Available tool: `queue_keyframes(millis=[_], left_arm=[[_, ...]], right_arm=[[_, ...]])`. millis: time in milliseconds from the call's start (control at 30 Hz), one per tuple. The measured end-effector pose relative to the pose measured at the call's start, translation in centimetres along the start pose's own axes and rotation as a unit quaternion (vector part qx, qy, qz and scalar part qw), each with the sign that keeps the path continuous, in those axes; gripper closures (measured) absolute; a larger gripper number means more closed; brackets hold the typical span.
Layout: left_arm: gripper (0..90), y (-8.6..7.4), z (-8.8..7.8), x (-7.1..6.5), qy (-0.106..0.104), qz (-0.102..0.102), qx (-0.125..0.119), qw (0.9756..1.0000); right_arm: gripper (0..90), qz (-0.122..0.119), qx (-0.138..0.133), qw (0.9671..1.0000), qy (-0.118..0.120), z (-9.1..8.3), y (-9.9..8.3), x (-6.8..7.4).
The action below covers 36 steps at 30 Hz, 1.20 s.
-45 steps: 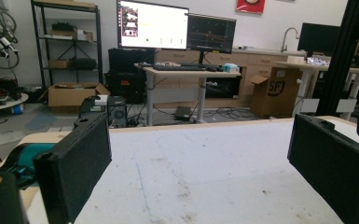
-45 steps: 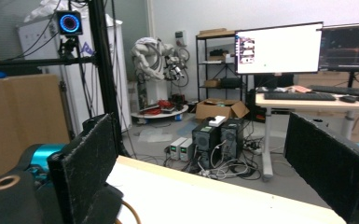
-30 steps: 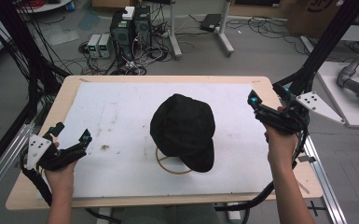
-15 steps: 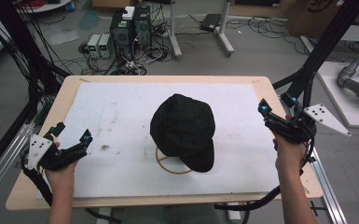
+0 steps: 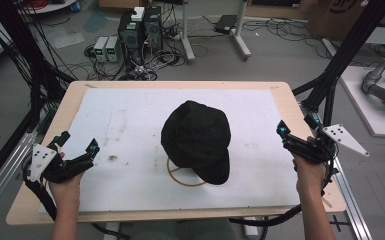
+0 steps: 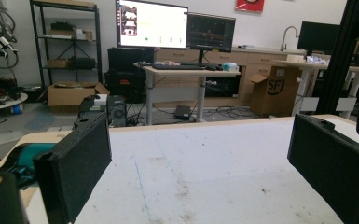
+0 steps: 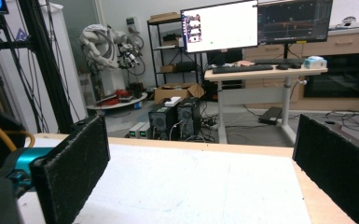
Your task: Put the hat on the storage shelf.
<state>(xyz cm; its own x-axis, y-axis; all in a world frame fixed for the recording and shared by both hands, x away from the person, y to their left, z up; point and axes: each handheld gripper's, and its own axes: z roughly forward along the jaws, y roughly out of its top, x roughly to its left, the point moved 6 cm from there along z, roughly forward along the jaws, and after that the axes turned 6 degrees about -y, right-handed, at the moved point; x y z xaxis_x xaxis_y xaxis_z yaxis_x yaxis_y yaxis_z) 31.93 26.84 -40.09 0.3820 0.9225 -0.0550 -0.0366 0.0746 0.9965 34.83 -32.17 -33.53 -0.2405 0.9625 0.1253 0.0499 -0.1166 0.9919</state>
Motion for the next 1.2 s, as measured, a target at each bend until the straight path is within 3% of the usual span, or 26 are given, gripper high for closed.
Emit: queue_keyframes(millis=[667, 1200], left_arm=[[6.5, 0.0, 0.2, -0.2, -0.002, 0.004, 0.0, 1.0], [6.5, -0.1, 0.9, -0.7, -0.008, 0.018, 0.007, 0.9998]], right_arm=[[3.3, -0.025, 0.013, 0.9996, -0.004, -0.1, -3.7, -0.5], [3.3, -0.024, 0.039, 0.9989, -0.007, -0.2, -6.4, -1.4]])
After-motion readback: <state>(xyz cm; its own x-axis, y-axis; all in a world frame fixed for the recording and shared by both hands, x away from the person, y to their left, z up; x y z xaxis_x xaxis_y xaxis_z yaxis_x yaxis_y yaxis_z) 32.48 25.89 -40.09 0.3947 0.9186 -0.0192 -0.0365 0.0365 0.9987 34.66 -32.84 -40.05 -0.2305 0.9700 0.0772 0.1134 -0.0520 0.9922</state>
